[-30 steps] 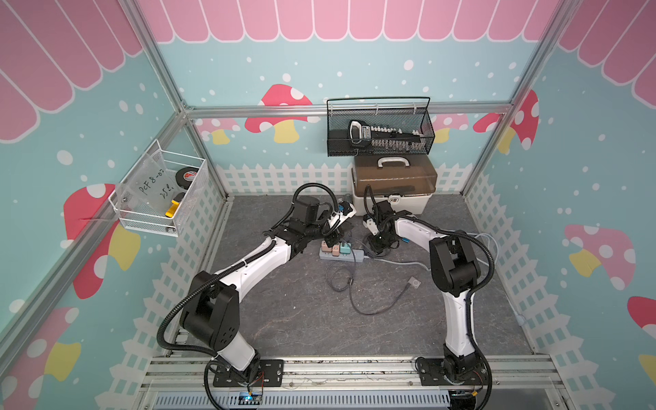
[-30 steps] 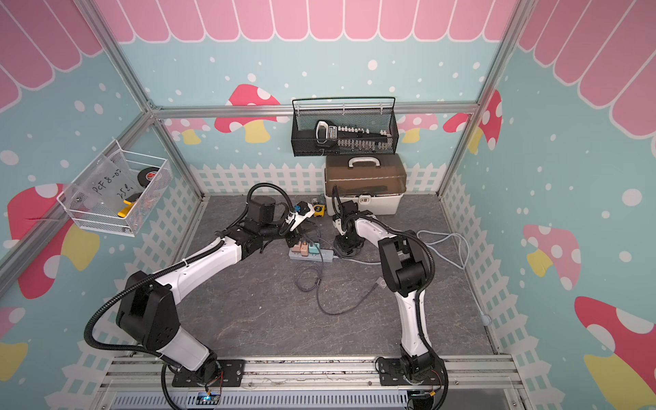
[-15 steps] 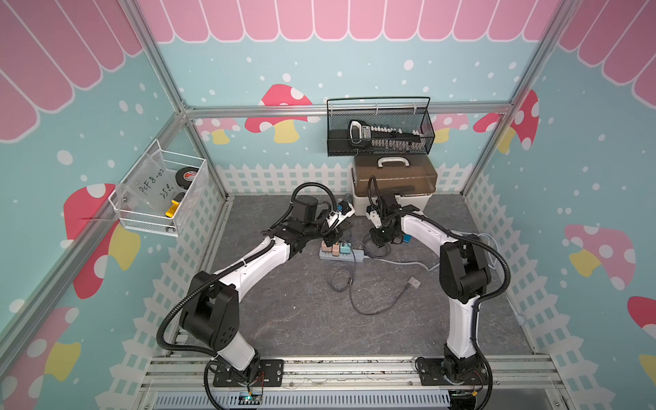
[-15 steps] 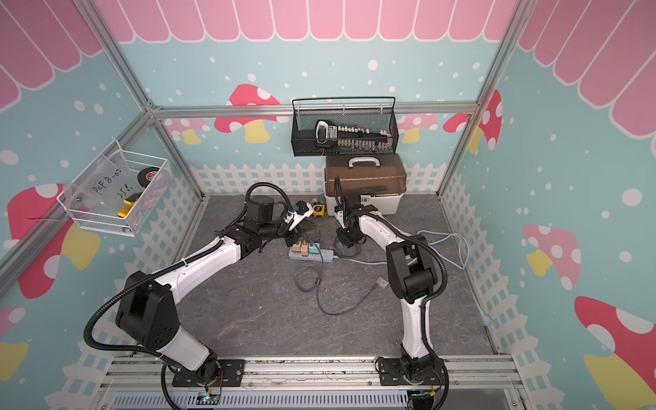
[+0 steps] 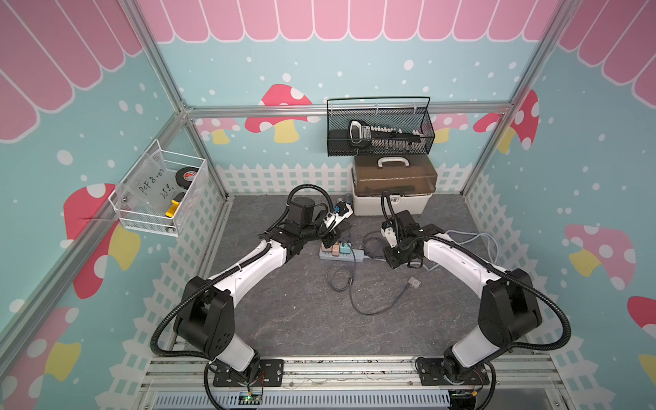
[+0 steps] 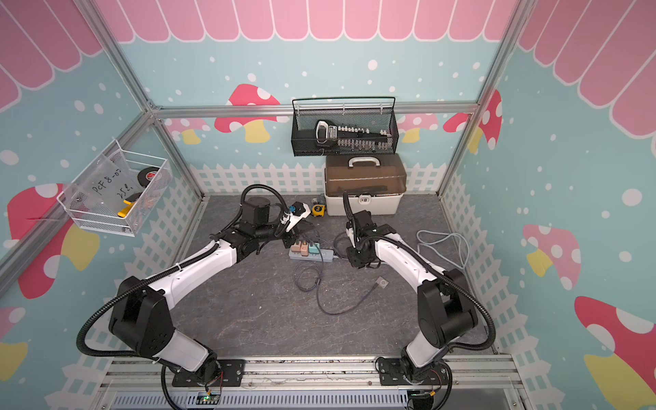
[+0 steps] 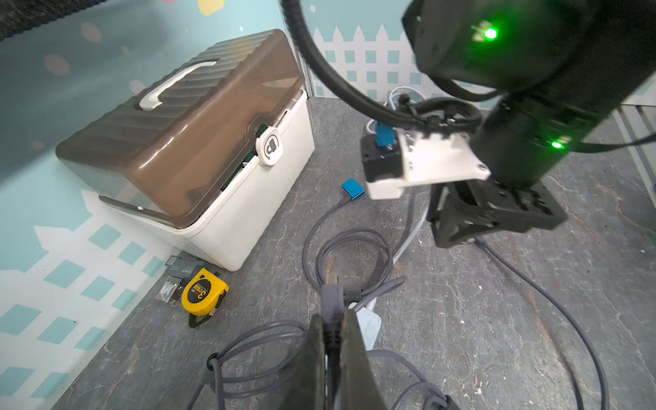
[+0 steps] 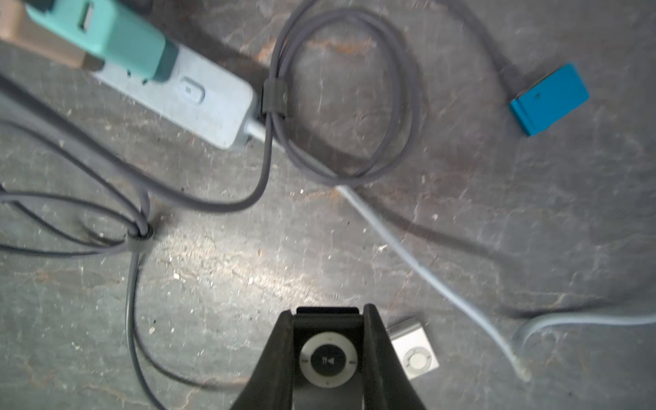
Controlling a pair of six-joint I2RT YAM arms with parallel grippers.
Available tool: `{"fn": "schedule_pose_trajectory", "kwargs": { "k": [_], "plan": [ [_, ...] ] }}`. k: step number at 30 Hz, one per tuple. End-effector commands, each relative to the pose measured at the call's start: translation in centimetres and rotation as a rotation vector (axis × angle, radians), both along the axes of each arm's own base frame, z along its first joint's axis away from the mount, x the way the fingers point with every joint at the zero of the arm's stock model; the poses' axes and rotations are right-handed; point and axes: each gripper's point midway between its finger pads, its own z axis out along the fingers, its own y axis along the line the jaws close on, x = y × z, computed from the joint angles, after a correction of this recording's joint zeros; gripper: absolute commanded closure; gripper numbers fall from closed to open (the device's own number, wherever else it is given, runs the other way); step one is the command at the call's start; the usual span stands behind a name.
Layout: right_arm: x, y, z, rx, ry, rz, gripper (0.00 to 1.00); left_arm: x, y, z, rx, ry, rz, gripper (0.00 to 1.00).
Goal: Charge mp3
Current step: Place the MP3 player at the center of the board.
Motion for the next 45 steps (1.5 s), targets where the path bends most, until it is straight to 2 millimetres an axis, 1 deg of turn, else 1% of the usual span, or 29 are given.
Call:
{"fn": "schedule_pose_trajectory", "kwargs": {
  "k": [1,5,7,9,12,14,17,20,23,26,29,31,33,35,37,42,45],
  "plan": [
    [-2.5,0.1,-1.6,0.014,0.030,-0.065,0.84,0.5,0.5,1.4,-0.016,-0.026,0.044,1.00],
    [-4.1,0.7,-3.6,0.000,0.058,-0.073,0.84,0.9,0.6,1.5,-0.011,-0.031,0.064,1.00],
    [-4.3,1.3,-4.7,0.006,0.048,-0.097,0.84,1.2,0.6,1.4,-0.009,-0.030,0.077,1.00],
    [-3.8,2.1,-5.9,0.046,0.035,-0.124,0.84,1.4,0.6,1.4,-0.009,-0.030,0.086,1.00],
    [-3.1,2.7,-7.6,0.050,0.038,-0.145,0.83,1.6,0.5,1.5,-0.009,-0.031,0.088,1.00],
    [-2.7,3.0,-8.3,0.031,0.040,-0.144,0.81,1.5,0.5,1.5,-0.010,-0.031,0.087,1.00],
    [-2.0,3.3,-8.7,0.018,0.027,-0.148,0.81,1.5,0.5,1.7,-0.010,-0.035,0.087,1.00],
    [-1.4,3.3,-8.7,0.001,0.015,-0.155,0.75,1.4,0.6,1.5,-0.001,-0.034,0.088,1.00],
    [-1.4,3.4,-8.2,-0.003,0.009,-0.155,0.60,1.3,0.6,1.5,0.004,-0.037,0.085,1.00],
    [-1.3,3.2,-6.7,0.003,-0.020,-0.148,0.48,1.2,0.6,1.7,-0.001,-0.036,0.083,1.00],
    [-0.9,3.1,-4.2,0.023,-0.082,-0.131,0.45,1.3,0.5,1.9,-0.008,-0.034,0.080,1.00],
    [-0.9,2.7,-2.3,0.024,-0.126,-0.118,0.45,1.3,0.4,2.0,-0.014,-0.029,0.077,1.00],
    [-1.3,2.1,-1.3,0.011,-0.150,-0.097,0.43,1.3,0.3,2.2,-0.019,-0.027,0.077,1.00],
    [-1.9,1.3,-0.8,-0.009,-0.160,-0.077,0.43,1.2,0.3,2.3,-0.023,-0.026,0.075,1.00],
    [-2.7,0.7,-0.9,-0.019,-0.157,-0.054,0.44,1.2,0.2,2.3,-0.025,-0.025,0.072,1.00],
    [-4.4,0.1,-3.0,-0.040,-0.074,-0.050,0.47,0.9,0.3,2.1,-0.023,-0.023,0.072,1.00],
    [-4.7,-1.8,-4.4,-0.121,-0.057,-0.128,0.48,0.8,0.4,2.0,-0.022,-0.019,0.077,1.00]
  ]
}}
